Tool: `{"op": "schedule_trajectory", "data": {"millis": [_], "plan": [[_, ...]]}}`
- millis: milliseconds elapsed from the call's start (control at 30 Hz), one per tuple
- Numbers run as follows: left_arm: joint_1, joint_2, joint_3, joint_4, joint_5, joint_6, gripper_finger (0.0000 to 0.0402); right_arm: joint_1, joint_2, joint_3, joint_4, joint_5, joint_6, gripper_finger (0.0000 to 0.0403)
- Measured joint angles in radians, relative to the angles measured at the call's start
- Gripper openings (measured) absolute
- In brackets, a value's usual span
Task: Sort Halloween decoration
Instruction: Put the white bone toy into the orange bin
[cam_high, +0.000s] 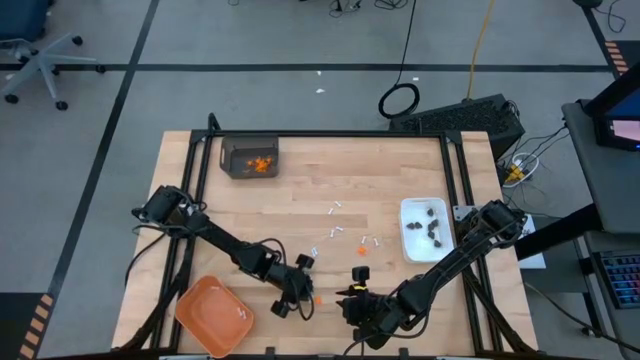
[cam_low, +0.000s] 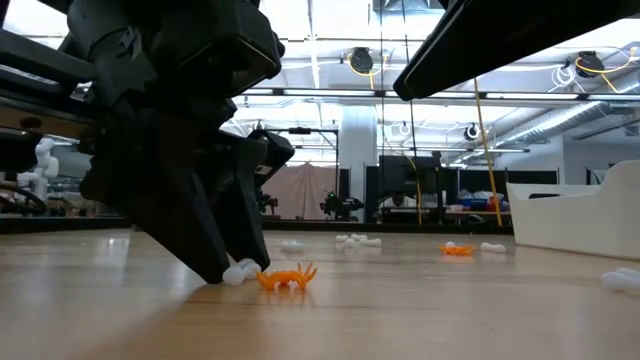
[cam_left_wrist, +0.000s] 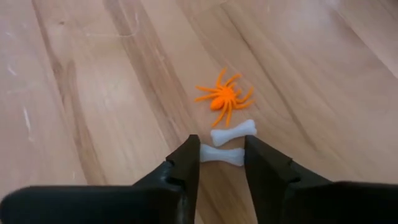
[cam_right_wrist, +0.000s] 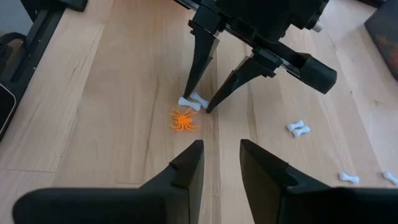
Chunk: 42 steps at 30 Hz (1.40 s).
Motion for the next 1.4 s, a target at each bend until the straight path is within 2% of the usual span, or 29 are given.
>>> {"op": "schedule_trajectory", "data": {"millis": [167,567,967,1167,1400], "plan": [[0.0,0.0,0.0,-0.002,0.005,0.0,0.0086,0.0,0.0,0.0,0.0,0.0,-0.001,0.0088],[-0.001,-0.009,-0.001,-0.005,0.004,-0.003,0.0092,0.0,0.0,0.0,0.0,0.0,0.003,0.0088],[-0.013,-0.08,-0.004,-0.049,-0.028,0.012,0.0092,0.0,0.0,0.0,-0.001,0.0,0.0,0.0088],[-0.05,-0.136,0.0,-0.128,-0.096,0.025,0.0092,0.0,0.0,0.0,-0.005,0.0,0.002,0.0088],[-0.119,-0.262,0.0,-0.246,-0.195,0.053,0.0093,0.0,0.001,0.0,-0.004,0.004,-0.001,0.0088]]}}
